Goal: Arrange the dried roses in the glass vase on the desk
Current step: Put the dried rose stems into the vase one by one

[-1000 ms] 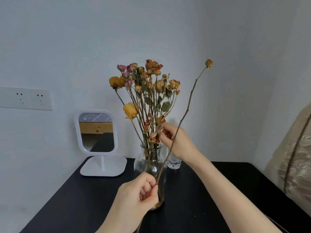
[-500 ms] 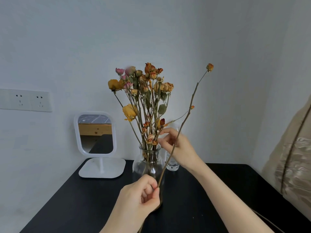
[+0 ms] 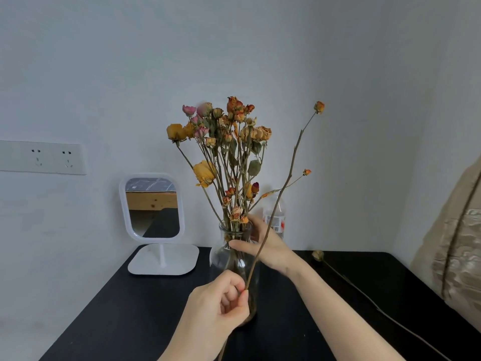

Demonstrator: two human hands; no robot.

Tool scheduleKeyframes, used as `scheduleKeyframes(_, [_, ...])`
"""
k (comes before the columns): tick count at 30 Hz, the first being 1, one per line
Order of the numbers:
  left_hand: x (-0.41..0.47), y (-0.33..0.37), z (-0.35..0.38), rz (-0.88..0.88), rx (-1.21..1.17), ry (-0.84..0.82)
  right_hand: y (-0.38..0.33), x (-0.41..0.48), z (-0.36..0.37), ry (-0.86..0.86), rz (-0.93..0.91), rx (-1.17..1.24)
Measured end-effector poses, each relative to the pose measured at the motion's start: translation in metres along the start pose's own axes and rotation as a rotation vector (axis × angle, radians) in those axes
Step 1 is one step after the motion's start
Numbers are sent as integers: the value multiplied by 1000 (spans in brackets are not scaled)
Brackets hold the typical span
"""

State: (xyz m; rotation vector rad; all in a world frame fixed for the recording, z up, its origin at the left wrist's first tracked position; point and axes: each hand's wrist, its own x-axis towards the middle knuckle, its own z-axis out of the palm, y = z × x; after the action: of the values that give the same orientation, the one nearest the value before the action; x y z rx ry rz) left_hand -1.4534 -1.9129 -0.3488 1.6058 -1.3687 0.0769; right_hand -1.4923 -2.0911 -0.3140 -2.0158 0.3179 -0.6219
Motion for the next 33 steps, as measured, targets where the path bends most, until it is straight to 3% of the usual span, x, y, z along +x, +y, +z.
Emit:
scheduleKeyframes(10, [1, 1, -5, 12, 33, 22, -1, -13, 20, 210, -39, -82])
scheduleKeyframes(16, [2, 5, -8, 25, 38, 56, -4, -23, 50, 486, -98, -210])
scheduleKeyframes(19, [1, 5, -13, 17, 32, 76, -6, -23, 50, 447, -96, -176])
scheduleKeyframes(23, [-1, 4, -23, 16, 21, 124, -7, -21, 35, 190, -73, 61])
scheduleKeyframes(25, [-1, 4, -27, 28, 37, 162, -6, -19, 31, 143, -36, 81])
scheduleKeyframes(33, [-4, 21, -32, 109, 54, 199, -5, -14, 39, 292, -40, -106])
